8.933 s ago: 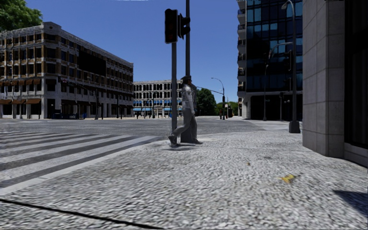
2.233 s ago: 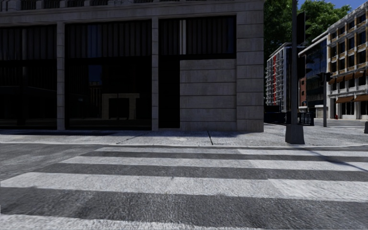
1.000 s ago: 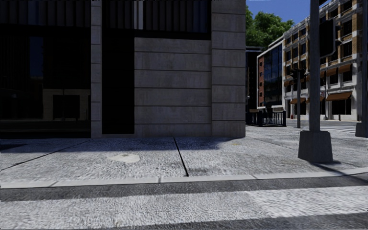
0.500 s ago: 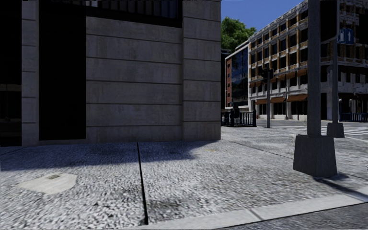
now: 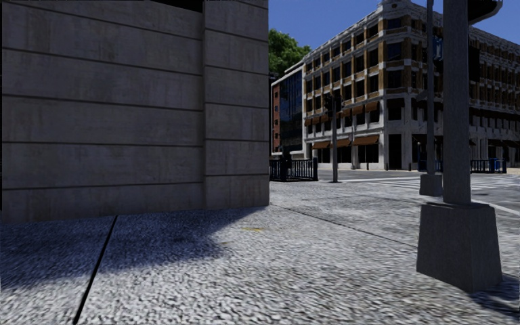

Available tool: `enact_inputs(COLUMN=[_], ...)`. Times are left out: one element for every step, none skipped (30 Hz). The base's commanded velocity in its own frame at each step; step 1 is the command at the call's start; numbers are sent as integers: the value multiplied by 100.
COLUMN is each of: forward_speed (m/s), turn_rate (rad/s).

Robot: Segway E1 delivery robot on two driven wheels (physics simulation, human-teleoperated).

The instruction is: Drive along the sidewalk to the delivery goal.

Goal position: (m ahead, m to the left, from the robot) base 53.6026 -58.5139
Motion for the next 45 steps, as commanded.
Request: enact_inputs(forward_speed=[200, 200, 200, 200, 200, 200, 200, 200, 200, 200, 200, 200, 200, 200, 200, 200, 200, 200, 200, 200, 200, 200, 200, 200, 200, 200, 200, 200, 200, 200, 200, 200, 200, 200, 200, 200, 200, 200, 200, 200, 200, 200, 200, 200, 200], turn_rate=[-49, -49, -47, -32, -32, -27, -25, -25, -25, -27, -36, -36, -43, -46, -48, -49, -49, -50, -51, -52, -52, -52, -52, -52, -52, -52, -52, -52, -52, -52, -52, -52, -52, -52, -52, -52, -44, -34, -34, -30, -28, -28, -28, -28, -28])
